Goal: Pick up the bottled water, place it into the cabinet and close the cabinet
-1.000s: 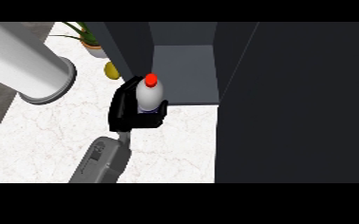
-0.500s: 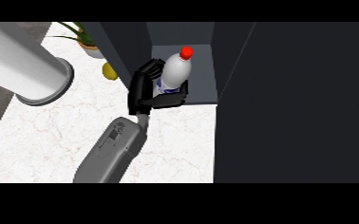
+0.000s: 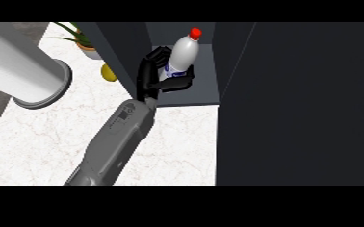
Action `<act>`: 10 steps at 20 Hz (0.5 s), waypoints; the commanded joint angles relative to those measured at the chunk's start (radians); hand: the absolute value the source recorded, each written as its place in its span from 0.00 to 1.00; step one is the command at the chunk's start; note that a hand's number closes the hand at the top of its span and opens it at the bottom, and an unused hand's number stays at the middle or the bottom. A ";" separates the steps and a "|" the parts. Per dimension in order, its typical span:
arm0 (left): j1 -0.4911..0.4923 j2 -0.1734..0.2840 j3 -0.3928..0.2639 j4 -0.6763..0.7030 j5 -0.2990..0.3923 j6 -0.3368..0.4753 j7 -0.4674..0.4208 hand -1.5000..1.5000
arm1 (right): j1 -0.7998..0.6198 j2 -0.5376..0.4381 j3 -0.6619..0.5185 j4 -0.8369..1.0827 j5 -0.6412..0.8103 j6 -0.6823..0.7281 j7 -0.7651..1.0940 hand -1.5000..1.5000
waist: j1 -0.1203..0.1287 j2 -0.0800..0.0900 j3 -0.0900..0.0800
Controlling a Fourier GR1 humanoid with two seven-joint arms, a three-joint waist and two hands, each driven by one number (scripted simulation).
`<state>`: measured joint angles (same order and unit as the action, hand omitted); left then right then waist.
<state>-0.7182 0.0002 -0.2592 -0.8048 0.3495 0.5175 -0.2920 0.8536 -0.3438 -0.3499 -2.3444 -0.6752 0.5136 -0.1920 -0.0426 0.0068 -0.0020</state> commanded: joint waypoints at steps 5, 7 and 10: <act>-0.197 0.000 0.064 0.237 0.042 0.014 -0.057 1.00 | 0.022 0.010 0.001 -0.116 -0.125 0.002 0.034 0.00 | -0.021 0.007 0.000; -0.218 0.000 0.078 0.281 0.041 0.019 -0.091 1.00 | 0.054 -0.009 -0.033 -0.120 -0.162 0.020 0.036 0.00 | -0.024 0.005 0.000; -0.230 0.000 0.092 0.372 0.050 0.018 -0.186 1.00 | 0.003 0.010 0.007 -0.106 -0.104 0.007 0.022 0.00 | -0.032 0.015 -0.001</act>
<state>-0.9043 0.0002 -0.1981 -0.5380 0.3992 0.5314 -0.4015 0.8447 -0.3457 -0.3453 -2.3344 -0.7032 0.5406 -0.1988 -0.0628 0.0143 -0.0021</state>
